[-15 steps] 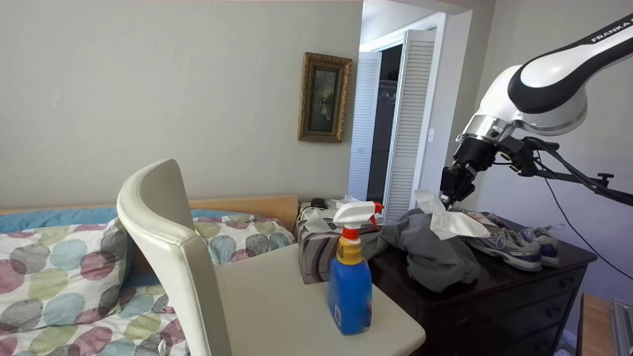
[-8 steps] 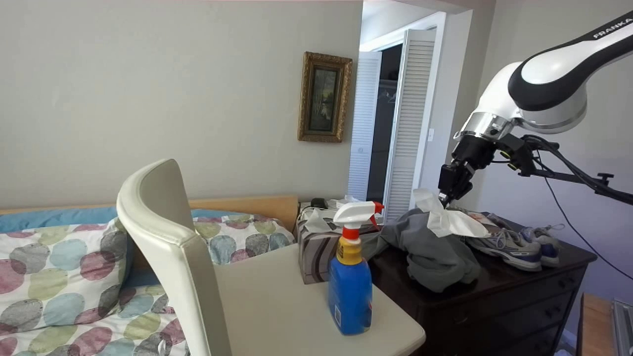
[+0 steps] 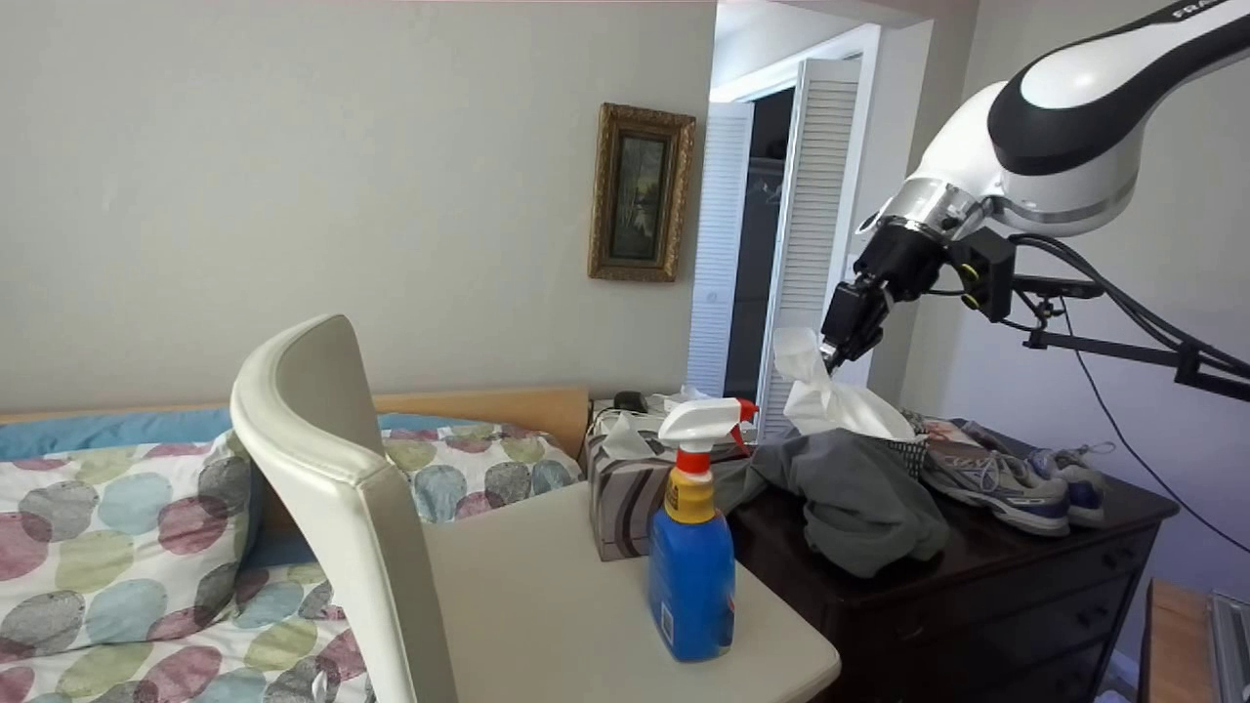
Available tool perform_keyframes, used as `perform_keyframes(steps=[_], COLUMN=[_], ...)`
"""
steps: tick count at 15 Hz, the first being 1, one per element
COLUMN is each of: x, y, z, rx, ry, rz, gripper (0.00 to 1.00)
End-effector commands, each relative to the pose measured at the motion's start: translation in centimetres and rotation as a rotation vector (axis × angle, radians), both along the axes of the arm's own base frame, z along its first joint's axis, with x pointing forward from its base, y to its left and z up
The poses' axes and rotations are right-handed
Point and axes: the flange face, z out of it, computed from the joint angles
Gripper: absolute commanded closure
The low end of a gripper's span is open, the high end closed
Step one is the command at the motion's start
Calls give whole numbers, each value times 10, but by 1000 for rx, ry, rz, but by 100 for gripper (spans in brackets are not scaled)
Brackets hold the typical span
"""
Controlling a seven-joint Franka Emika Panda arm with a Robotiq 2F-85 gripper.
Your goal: Use the white napkin to wipe the nozzle on the spray bottle.
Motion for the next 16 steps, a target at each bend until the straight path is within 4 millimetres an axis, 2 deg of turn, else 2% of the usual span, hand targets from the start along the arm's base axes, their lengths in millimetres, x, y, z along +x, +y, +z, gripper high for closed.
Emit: perform_keyframes(steps=[1, 9, 16], x=[23, 43, 52], y=[27, 64, 74], z=[-7, -25, -32], rx=[34, 86, 89], ry=[-21, 18, -13], rz=[62, 139, 162], gripper=[99, 99, 99])
